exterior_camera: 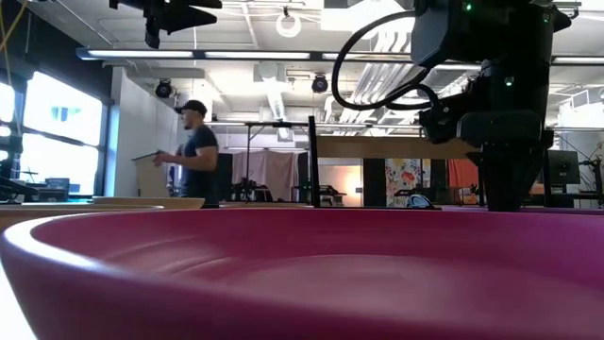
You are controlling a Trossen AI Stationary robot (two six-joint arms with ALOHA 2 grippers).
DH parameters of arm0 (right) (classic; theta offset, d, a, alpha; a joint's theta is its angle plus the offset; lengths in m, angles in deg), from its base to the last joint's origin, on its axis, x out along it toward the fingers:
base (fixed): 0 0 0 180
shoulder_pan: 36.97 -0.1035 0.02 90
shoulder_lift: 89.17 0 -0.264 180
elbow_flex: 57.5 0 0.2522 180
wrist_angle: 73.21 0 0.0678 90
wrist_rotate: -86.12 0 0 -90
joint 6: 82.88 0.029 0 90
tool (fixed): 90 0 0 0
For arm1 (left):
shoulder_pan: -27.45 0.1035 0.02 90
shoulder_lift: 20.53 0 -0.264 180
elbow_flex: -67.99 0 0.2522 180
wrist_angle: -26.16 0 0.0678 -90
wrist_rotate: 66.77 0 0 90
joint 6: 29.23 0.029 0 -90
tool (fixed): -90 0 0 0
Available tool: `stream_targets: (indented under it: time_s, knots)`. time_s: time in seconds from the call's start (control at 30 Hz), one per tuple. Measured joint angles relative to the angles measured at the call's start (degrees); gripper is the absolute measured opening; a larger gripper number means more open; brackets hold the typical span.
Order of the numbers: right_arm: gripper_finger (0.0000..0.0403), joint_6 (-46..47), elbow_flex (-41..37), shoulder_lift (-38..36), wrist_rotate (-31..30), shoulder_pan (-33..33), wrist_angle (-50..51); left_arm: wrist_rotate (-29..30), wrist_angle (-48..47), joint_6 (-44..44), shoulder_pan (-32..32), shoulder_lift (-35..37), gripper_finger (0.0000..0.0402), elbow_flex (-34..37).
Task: Place and stack plates onto a shelf
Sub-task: Put the purple plate on the shelf
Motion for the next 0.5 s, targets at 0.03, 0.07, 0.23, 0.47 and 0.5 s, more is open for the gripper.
stream_targets:
  time_s: [0.03, 0.07, 0.23, 0.47, 0.5]
  knots:
    - [0.0121, 0.0, 0.0, 0.0, 0.0, 0.0, 0.0, 0.0, 0.0, 0.0, 0.0, 0.0, 0.0131, 0.0]
    - [0.0110, 0.0, 0.0, 0.0, 0.0, 0.0, 0.1, 0.0, 0.0, 0.0, 0.0, 0.0, 0.0131, 0.0]
    - [0.0036, -0.2, 0.1, 0.0, 2.0, 0.0, 0.2, 0.1, 0.0, 0.0, 0.0, 0.0, 0.0131, 0.0]
    - [0.0018, 0.0, 0.1, -0.4, 2.8, 0.0, 0.4, 0.1, 0.0, 0.0, 0.0, 0.0, 0.0131, 0.0]
    - [0.0017, 0.0, 0.1, -0.7, 3.4, 0.0, 0.2, 0.1, 0.0, 0.1, 0.0, 0.0, 0.0131, 0.0]
